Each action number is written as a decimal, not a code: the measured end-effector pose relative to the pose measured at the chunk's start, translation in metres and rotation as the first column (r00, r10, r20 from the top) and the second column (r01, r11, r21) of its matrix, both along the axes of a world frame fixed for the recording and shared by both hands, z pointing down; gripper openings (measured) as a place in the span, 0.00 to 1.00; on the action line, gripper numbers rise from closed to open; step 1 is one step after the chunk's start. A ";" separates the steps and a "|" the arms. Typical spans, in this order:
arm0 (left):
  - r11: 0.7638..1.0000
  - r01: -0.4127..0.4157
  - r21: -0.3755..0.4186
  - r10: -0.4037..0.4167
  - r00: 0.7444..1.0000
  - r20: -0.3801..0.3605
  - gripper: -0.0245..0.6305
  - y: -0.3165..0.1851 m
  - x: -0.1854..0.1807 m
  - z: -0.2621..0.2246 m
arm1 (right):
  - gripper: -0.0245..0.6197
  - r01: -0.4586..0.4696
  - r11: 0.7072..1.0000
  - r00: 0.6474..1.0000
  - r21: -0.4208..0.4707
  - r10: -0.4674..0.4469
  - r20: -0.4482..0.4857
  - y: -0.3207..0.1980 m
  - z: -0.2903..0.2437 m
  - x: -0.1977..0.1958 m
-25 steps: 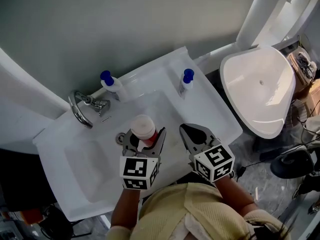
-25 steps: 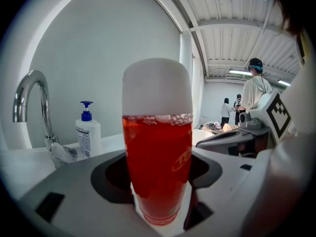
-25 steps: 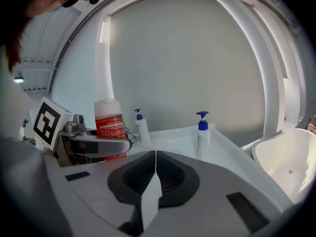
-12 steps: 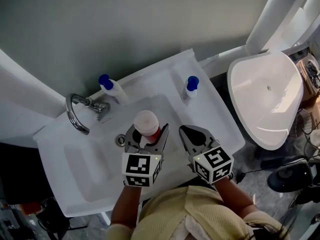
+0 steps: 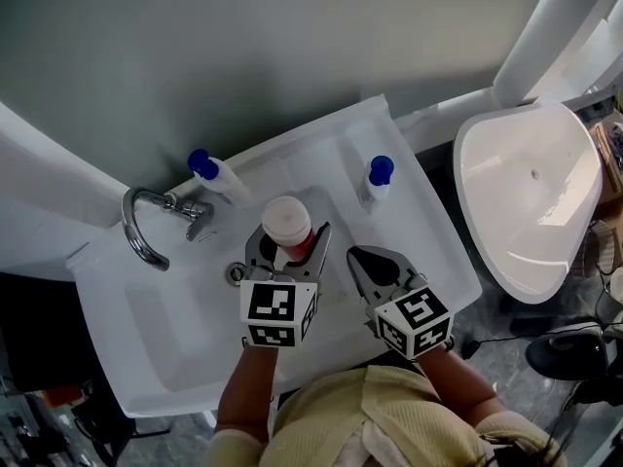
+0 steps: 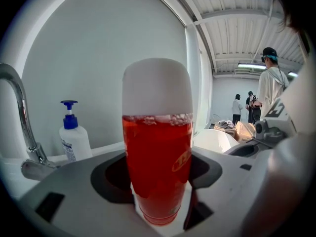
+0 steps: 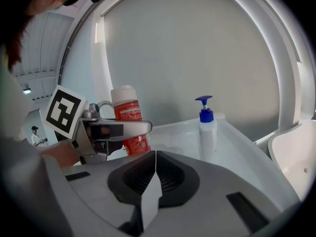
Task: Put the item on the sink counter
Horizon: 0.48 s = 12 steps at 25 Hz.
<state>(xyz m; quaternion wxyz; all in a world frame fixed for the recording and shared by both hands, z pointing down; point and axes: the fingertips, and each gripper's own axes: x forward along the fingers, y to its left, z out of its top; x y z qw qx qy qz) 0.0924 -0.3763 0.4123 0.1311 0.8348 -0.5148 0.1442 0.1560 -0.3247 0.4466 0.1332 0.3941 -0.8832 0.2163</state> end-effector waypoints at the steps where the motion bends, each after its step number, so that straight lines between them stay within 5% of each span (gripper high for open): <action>1: 1.000 0.000 -0.001 0.000 1.000 0.001 0.52 -0.004 0.001 0.001 | 0.08 0.006 1.000 1.000 -0.004 -0.006 0.001 -0.001 0.001 0.000; 12: 1.000 0.027 0.011 -0.027 0.999 -0.043 0.52 -0.046 0.010 0.008 | 0.08 0.052 0.998 0.999 -0.026 -0.052 0.007 -0.017 0.010 -0.004</action>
